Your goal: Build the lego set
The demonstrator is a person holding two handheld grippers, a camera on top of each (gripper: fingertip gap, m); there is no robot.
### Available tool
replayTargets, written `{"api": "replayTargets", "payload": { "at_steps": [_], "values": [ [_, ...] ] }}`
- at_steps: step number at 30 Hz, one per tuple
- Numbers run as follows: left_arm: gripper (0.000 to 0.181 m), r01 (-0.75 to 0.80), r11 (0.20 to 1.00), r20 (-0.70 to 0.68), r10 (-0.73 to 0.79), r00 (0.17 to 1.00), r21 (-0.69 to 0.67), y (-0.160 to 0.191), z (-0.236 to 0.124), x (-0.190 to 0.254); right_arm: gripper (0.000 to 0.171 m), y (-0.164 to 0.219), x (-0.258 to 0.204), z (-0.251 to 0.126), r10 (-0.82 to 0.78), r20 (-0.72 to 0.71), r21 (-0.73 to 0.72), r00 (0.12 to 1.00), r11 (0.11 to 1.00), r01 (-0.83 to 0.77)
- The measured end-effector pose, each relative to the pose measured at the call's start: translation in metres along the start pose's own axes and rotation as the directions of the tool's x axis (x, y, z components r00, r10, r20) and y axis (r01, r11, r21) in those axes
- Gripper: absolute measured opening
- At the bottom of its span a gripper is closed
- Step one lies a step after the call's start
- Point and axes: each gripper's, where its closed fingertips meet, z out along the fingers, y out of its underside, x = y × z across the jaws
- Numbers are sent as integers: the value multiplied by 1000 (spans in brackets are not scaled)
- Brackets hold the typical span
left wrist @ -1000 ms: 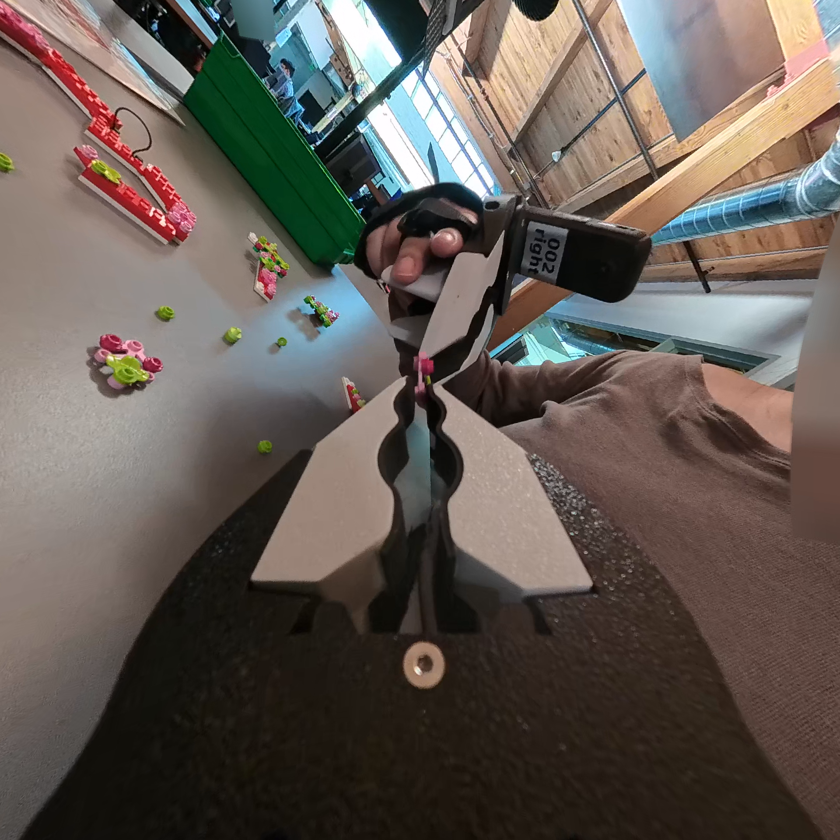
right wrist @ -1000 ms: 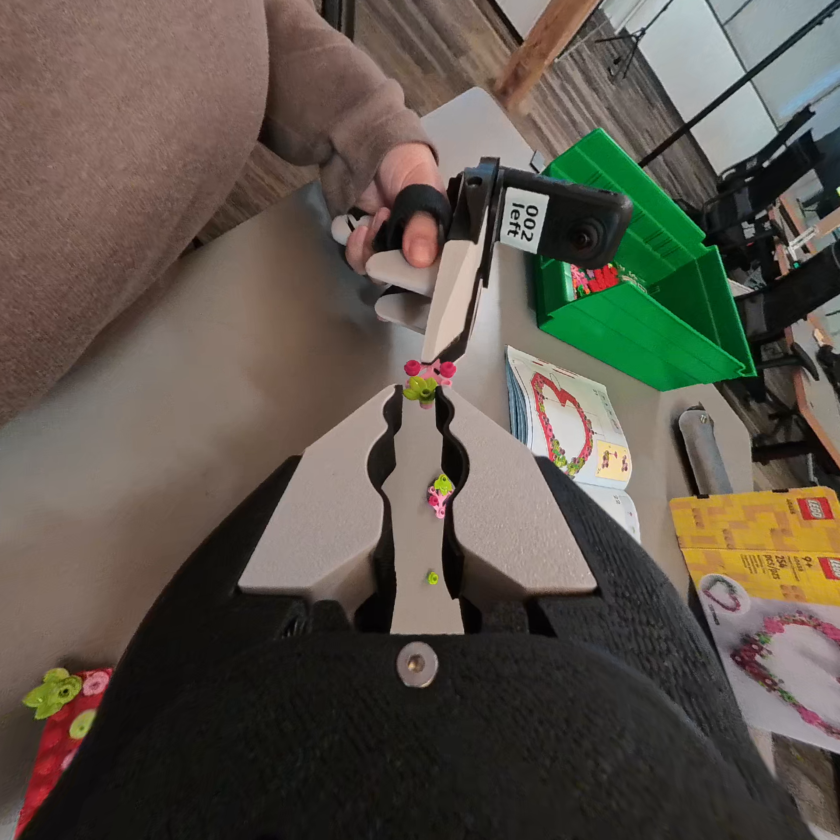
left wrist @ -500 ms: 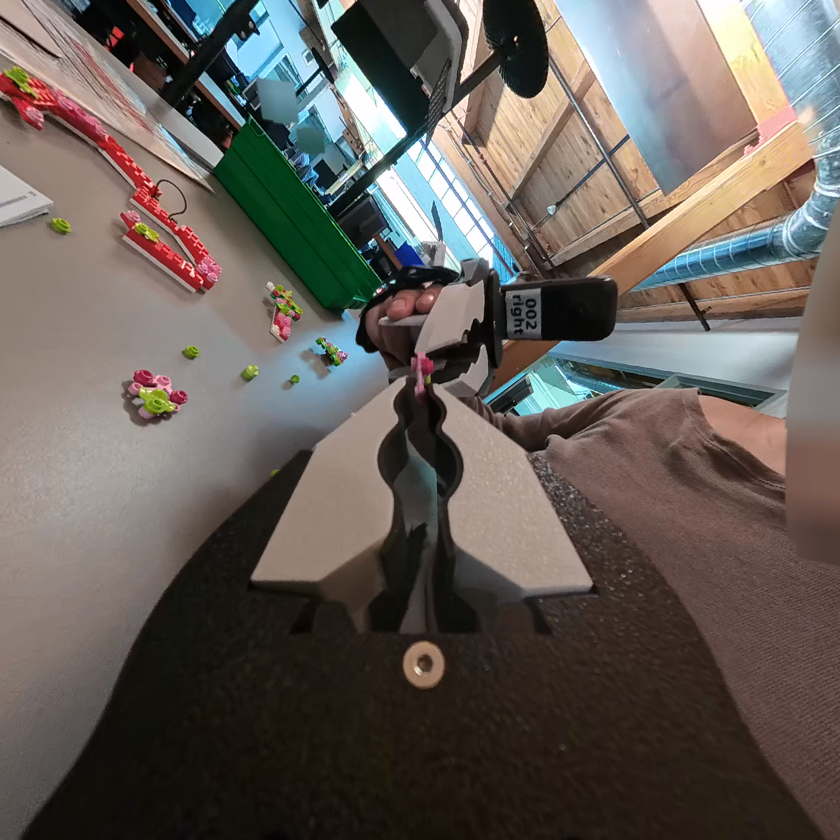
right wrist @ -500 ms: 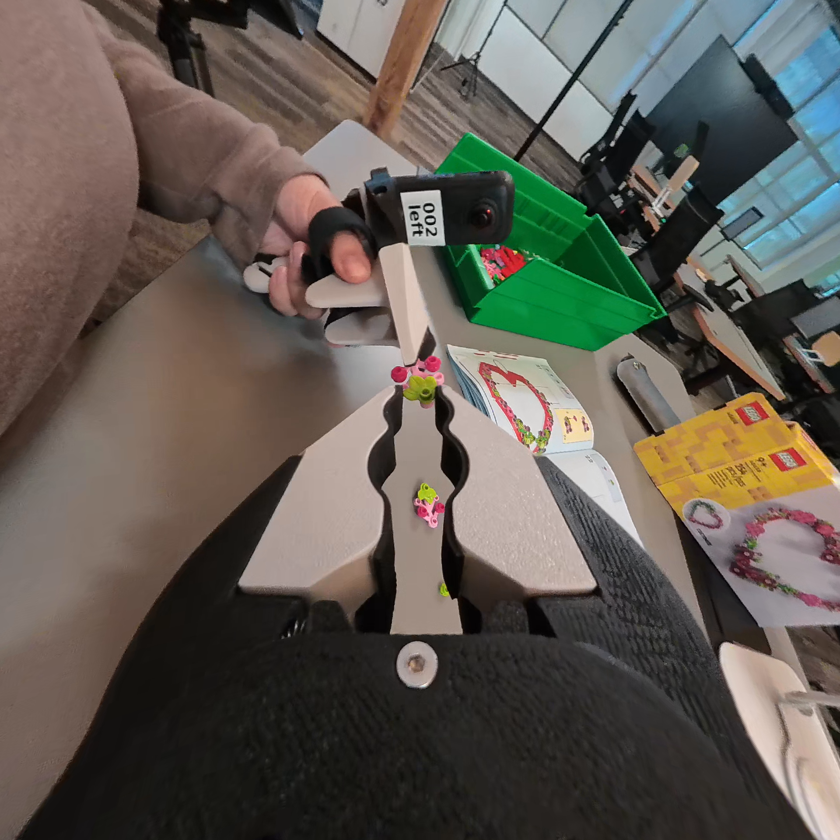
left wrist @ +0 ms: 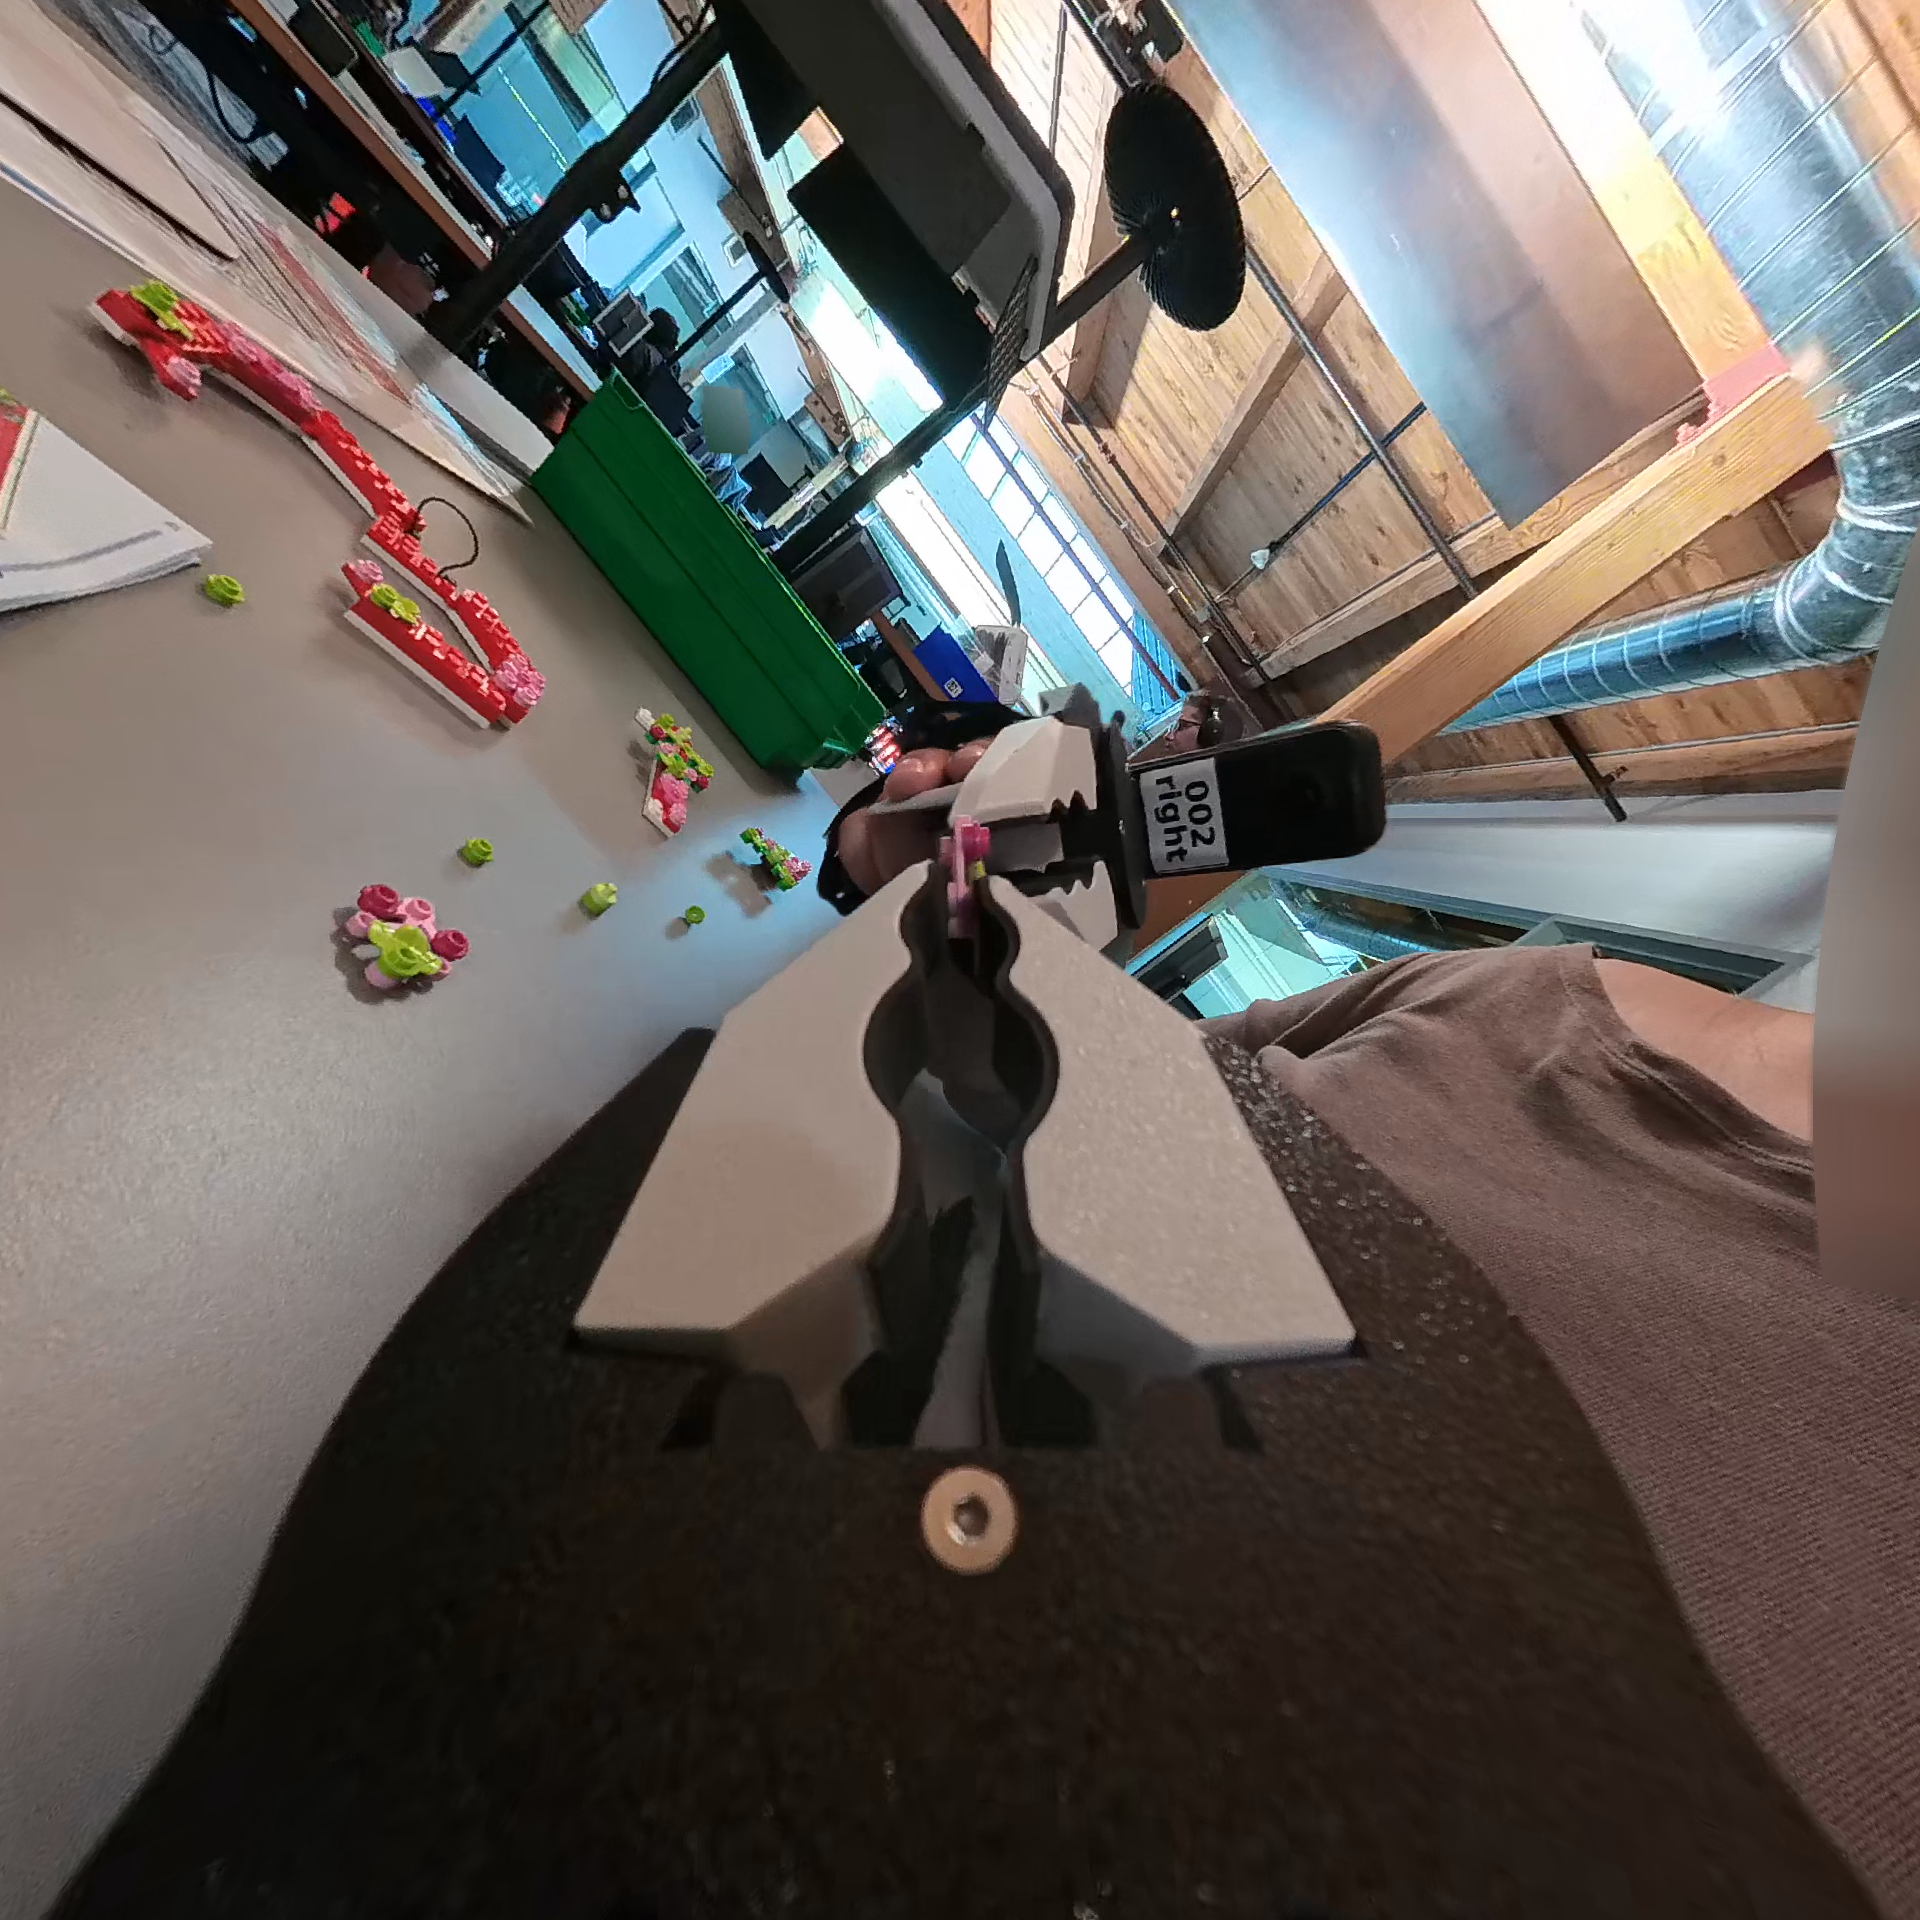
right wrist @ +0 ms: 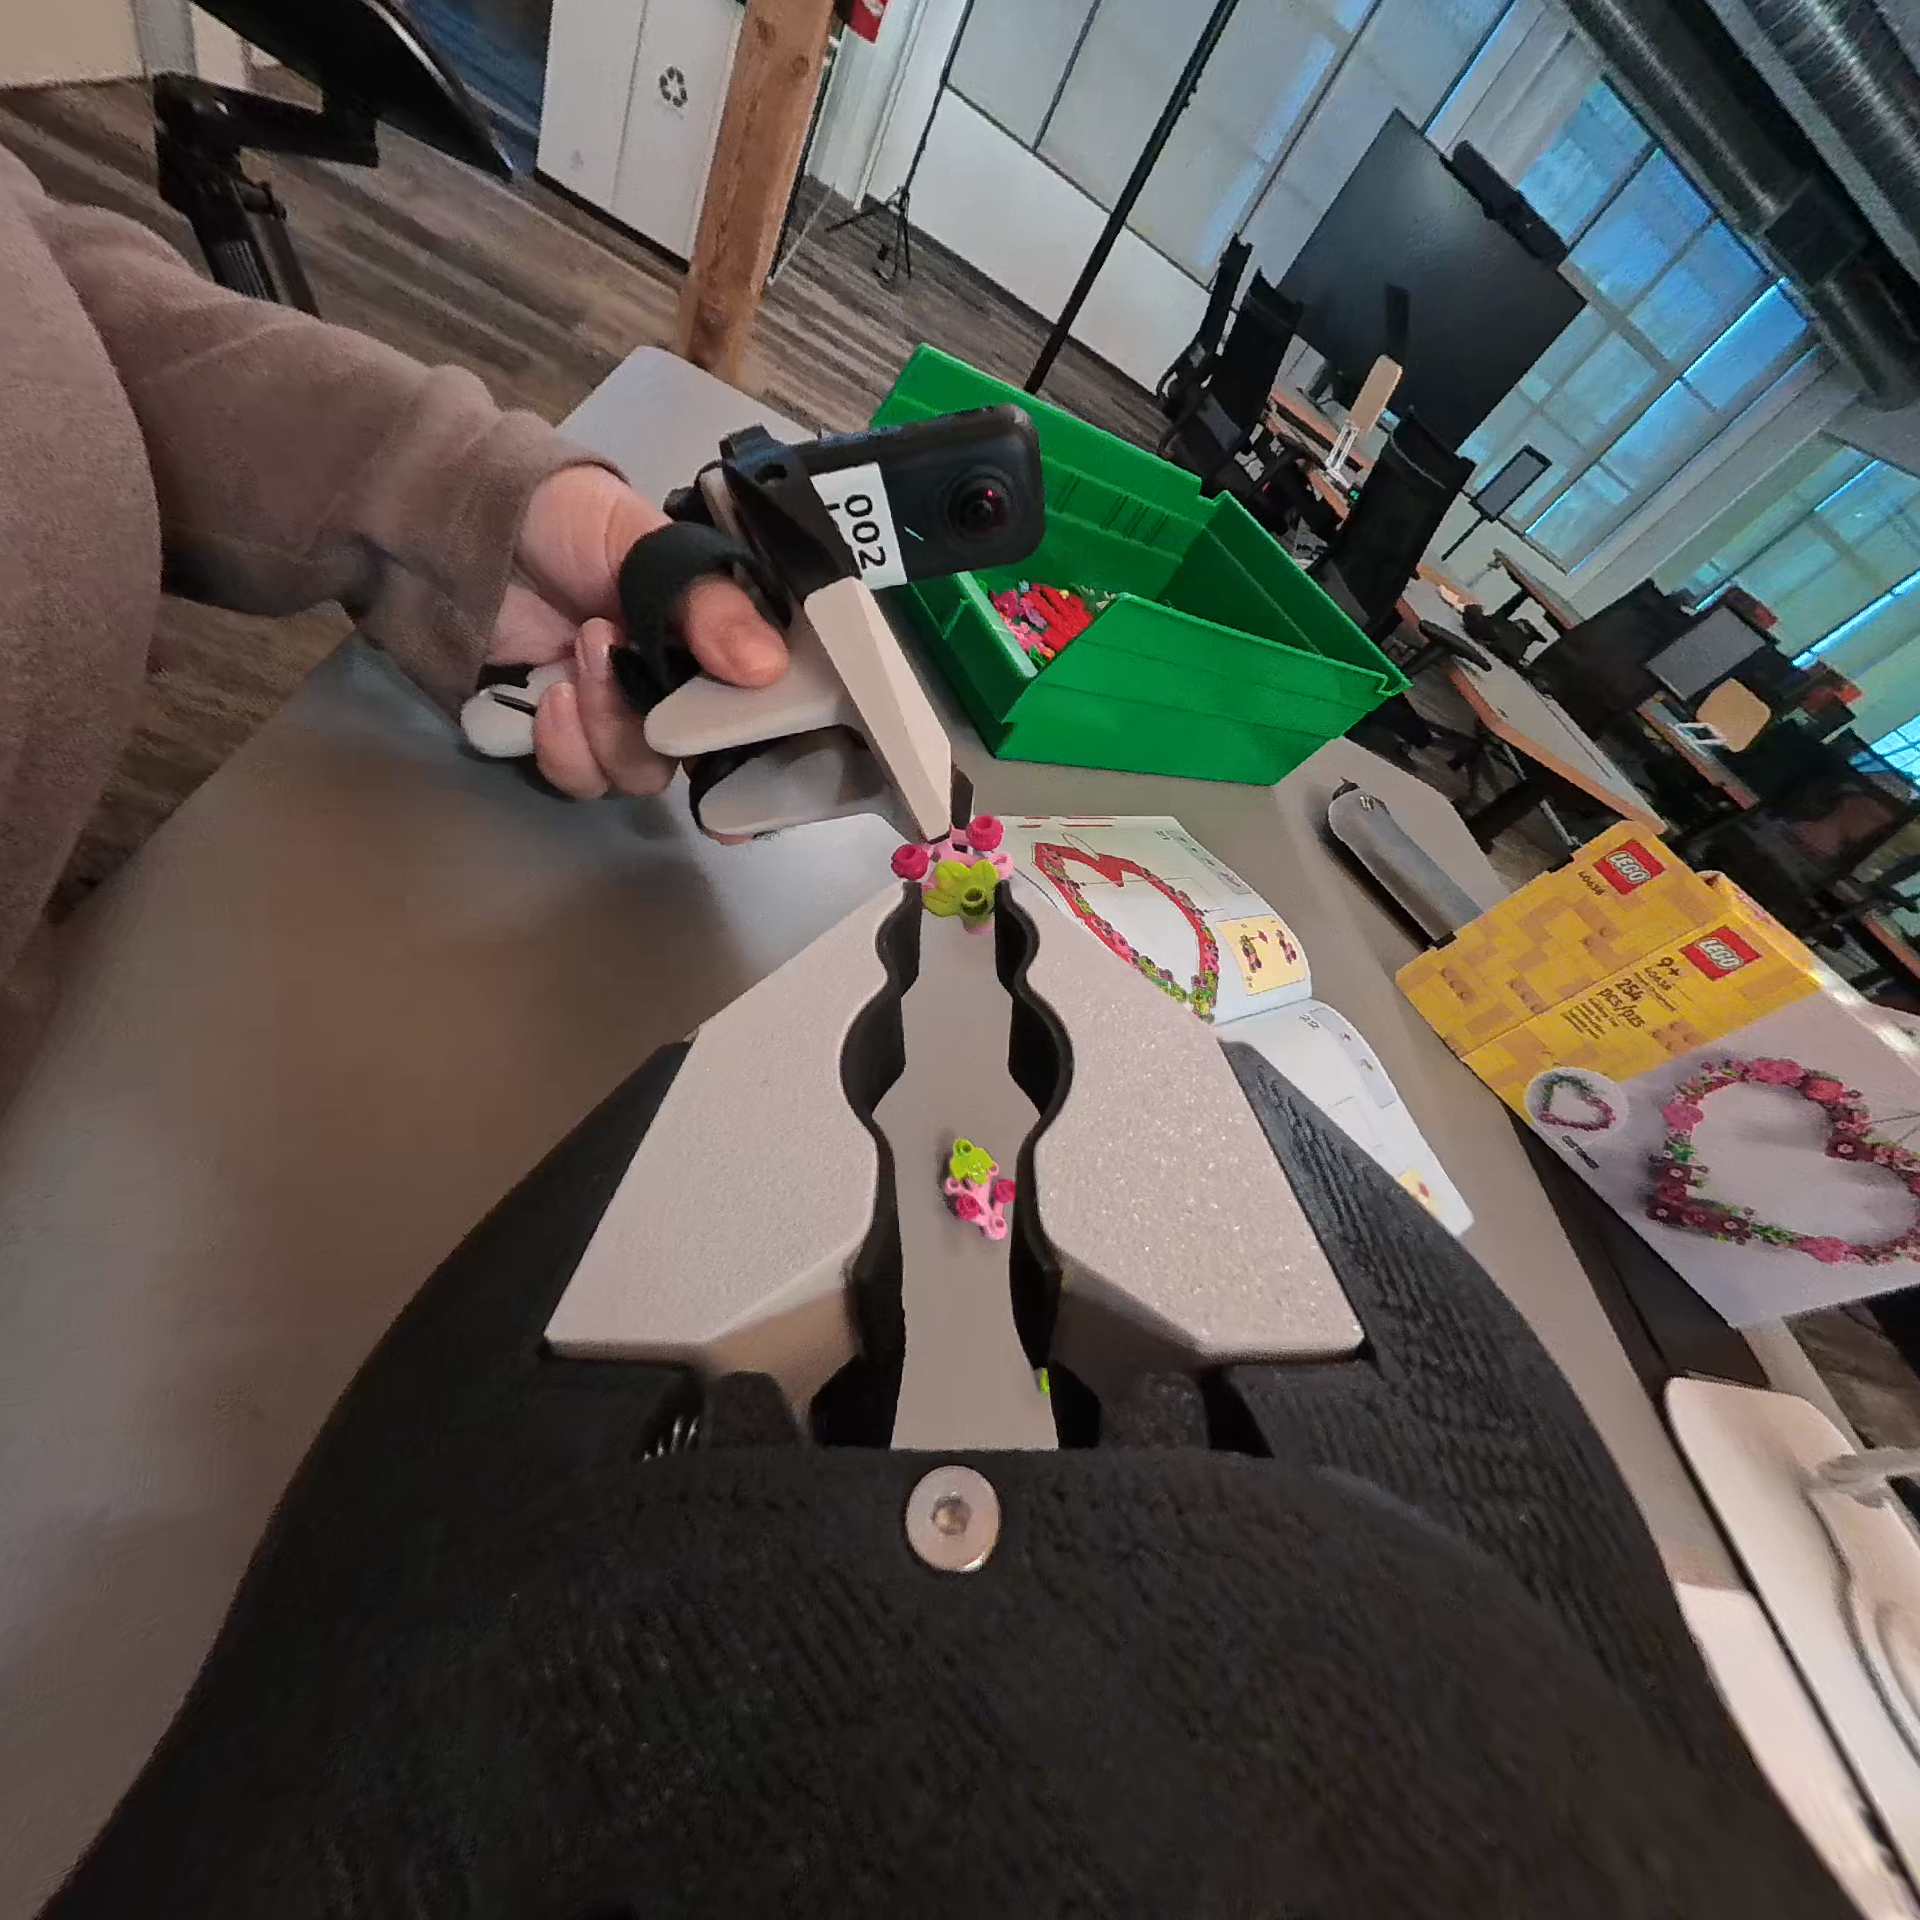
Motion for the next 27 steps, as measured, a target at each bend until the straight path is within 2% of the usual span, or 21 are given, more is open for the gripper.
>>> {"api": "replayTargets", "payload": {
  "at_steps": [3,7,14,21,27],
  "values": [
    [2,-1,1000,5,1,1000,8,-1,0,0,17,-8,0,-3,30,-1,59,1000,998,-30],
    [2,14,999,120,-10,993,-35,3,-7,-19,19,-10,13,-17,37,-69,82,997,996,-31],
    [3,31,963,342,65,937,-269,29,-19,-51,16,20,50,-67,11,-297,-13,955,1000,-16],
    [3,93,926,433,80,898,-365,41,-20,-72,14,55,75,-114,32,-459,-61,888,996,-67],
    [3,131,902,509,109,854,-412,47,-21,-86,12,66,81,-128,56,-506,-42,861,995,-90]
  ]
}}
